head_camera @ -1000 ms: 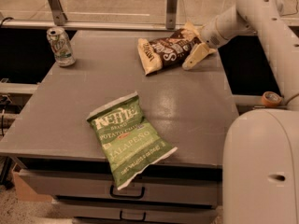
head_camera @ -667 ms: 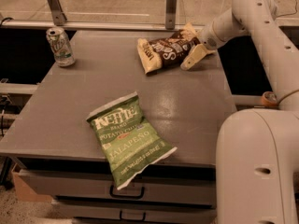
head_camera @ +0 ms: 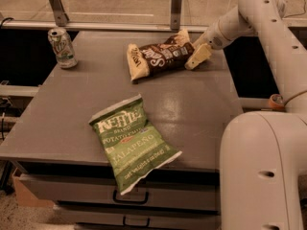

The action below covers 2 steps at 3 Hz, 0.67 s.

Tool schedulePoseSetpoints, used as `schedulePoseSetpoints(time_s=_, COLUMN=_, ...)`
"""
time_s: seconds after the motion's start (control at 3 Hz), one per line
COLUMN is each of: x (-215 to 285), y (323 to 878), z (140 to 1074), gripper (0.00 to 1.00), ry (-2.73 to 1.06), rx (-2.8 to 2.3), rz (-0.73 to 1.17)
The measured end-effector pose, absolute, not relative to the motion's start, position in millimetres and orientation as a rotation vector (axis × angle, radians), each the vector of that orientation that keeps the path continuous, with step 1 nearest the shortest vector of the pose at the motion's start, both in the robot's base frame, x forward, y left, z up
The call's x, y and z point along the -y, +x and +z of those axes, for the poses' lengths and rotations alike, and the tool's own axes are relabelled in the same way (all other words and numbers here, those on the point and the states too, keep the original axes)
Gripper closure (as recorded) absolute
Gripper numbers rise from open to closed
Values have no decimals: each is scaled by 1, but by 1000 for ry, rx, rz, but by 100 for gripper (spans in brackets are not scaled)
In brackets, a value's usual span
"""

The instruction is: Move brown chip bag near green jalapeno chip bag

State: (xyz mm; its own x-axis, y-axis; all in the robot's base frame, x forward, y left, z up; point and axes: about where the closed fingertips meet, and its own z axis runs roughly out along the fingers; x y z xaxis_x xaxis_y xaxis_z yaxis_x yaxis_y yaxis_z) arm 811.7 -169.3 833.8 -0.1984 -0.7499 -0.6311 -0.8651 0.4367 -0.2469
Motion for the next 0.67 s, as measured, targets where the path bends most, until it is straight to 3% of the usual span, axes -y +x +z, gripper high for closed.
schedulePoseSetpoints(time_s=0.33, x=169, y=812, z=835, gripper=87, ry=-1356, rx=-1990, rz=210)
schedulePoseSetpoints(time_s=0.67, x=169, y=811, z=835, gripper=100, ry=-1356, rx=-1989, rz=210)
